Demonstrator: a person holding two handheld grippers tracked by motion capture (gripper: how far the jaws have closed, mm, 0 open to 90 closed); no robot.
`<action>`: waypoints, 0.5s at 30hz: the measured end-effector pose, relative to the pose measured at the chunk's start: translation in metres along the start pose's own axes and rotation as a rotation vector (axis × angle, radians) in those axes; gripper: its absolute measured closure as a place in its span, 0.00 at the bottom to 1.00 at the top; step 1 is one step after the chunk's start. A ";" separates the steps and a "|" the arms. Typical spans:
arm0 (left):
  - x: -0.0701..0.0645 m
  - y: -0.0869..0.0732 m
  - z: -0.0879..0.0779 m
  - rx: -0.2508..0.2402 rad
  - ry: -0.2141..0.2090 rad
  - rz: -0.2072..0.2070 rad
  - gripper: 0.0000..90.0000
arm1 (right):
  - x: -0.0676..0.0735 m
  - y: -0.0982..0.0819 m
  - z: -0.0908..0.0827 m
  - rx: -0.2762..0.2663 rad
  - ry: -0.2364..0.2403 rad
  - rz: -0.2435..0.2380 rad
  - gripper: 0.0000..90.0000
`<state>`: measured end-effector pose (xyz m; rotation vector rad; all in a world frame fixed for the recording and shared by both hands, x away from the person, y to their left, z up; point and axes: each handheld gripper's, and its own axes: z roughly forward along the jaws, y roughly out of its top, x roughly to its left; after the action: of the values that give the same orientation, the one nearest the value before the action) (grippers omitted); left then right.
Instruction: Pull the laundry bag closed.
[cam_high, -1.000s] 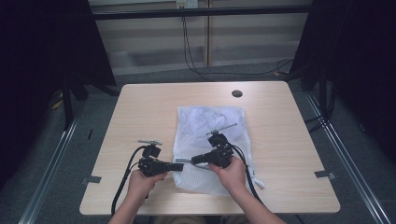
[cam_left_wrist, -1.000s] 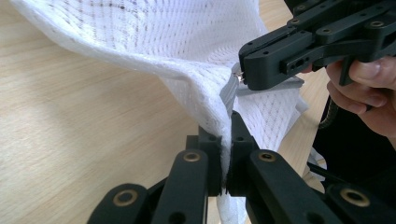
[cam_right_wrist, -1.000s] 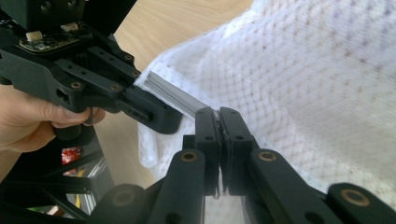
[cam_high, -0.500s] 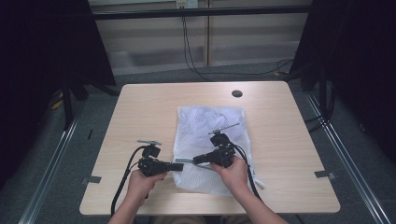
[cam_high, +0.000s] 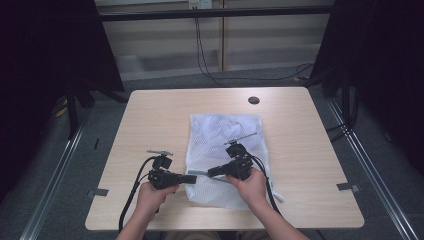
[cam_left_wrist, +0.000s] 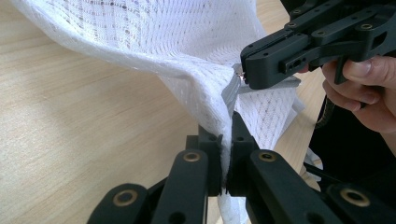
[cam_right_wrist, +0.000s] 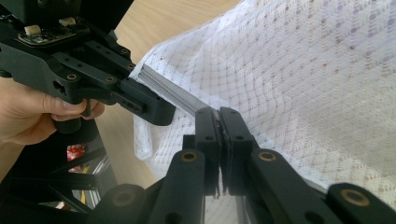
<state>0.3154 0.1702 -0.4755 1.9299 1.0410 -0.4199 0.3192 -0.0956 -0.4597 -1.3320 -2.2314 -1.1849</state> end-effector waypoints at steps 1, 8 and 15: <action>0.000 0.000 0.000 0.001 0.000 0.001 0.98 | 0.000 0.000 0.000 0.001 0.000 0.001 0.97; -0.001 0.000 0.000 -0.002 -0.001 -0.004 0.98 | 0.000 0.000 -0.001 0.000 -0.002 0.001 0.97; -0.001 0.000 -0.001 0.002 -0.002 0.007 0.98 | 0.001 0.000 -0.002 -0.001 -0.001 -0.004 0.97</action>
<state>0.3152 0.1703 -0.4746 1.9337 1.0328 -0.4187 0.3184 -0.0970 -0.4579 -1.3293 -2.2356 -1.1865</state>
